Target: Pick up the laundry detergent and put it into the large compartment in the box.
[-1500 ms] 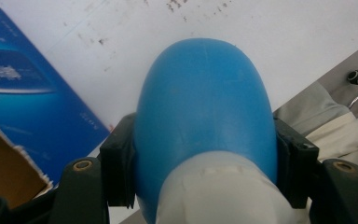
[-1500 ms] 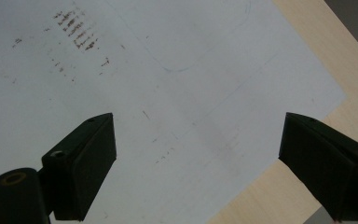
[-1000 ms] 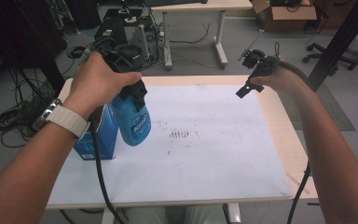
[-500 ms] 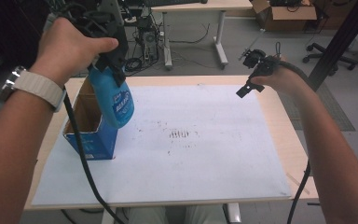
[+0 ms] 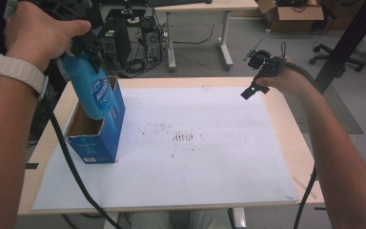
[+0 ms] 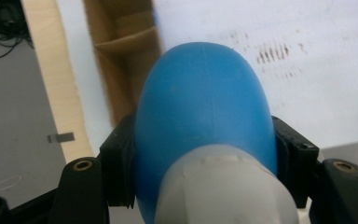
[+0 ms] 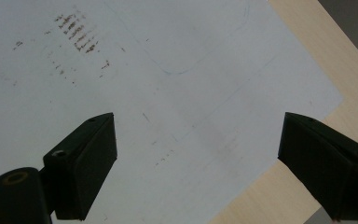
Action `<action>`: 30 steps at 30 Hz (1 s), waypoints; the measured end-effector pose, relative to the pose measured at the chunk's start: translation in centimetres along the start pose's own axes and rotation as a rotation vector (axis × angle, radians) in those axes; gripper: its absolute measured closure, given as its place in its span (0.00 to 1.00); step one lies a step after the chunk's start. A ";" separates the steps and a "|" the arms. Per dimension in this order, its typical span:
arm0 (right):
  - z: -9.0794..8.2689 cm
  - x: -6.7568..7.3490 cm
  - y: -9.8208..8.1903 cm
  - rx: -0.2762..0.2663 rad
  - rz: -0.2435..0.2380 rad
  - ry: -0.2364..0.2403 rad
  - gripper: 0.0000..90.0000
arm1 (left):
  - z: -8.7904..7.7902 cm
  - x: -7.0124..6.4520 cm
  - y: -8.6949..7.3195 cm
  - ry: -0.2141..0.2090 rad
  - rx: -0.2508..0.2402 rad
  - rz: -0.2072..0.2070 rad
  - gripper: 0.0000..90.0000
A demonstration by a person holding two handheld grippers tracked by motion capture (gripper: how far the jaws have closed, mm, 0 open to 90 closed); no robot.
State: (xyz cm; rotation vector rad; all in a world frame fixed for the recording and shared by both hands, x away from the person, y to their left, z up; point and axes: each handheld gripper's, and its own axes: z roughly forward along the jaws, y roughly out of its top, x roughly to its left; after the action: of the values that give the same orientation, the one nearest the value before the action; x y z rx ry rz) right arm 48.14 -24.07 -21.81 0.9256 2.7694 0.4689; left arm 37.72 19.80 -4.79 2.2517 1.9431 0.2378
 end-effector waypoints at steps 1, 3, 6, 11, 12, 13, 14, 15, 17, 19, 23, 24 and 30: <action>0.0 0.0 0.0 0.000 0.000 0.000 0.13 | 0.0 0.0 0.0 0.000 0.000 0.000 0.42; 0.1 0.0 0.0 0.003 0.001 -0.001 0.13 | 0.1 0.9 0.0 0.010 -0.022 -0.036 0.42; 0.1 0.0 0.0 0.003 0.002 -0.002 0.13 | 0.3 1.4 0.0 0.015 -0.033 -0.052 0.42; 0.2 0.0 0.1 0.008 0.002 -0.003 0.13 | 1.0 2.2 0.2 0.047 -0.049 -0.072 0.42; 0.3 0.0 0.1 0.008 0.002 -0.003 0.13 | 1.2 2.3 0.2 0.053 -0.048 -0.069 0.42; 0.3 0.0 0.1 0.009 0.002 -0.002 0.13 | 1.4 2.4 0.3 0.056 -0.050 -0.072 0.42; 0.3 0.0 0.1 0.009 0.002 -0.002 0.13 | 1.4 2.4 0.3 0.056 -0.050 -0.072 0.42; 0.3 0.0 0.1 0.011 0.003 -0.003 0.13 | 1.6 2.6 0.3 0.057 -0.051 -0.077 0.42; 0.3 0.0 0.1 0.014 0.002 -0.006 0.13 | 2.3 2.9 0.4 0.056 -0.063 -0.084 0.42; 0.3 -0.1 0.1 0.013 0.005 -0.007 0.13 | 2.8 3.2 0.5 0.059 -0.058 -0.081 0.42; 0.3 -0.1 0.0 0.015 0.007 -0.007 0.13 | 3.7 3.4 0.6 0.059 -0.064 -0.068 0.42; 0.3 -0.1 0.0 0.017 0.007 -0.007 0.13 | 4.0 3.6 0.6 0.058 -0.068 -0.071 0.42; 0.2 -0.1 0.0 0.016 0.008 -0.009 0.13 | 5.9 4.0 0.6 0.069 -0.067 -0.059 0.42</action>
State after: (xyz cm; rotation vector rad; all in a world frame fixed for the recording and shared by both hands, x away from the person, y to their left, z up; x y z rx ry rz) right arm 48.25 -24.05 -22.00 0.9406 2.7659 0.4439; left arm 40.16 23.57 -10.37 2.1684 2.0012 0.3722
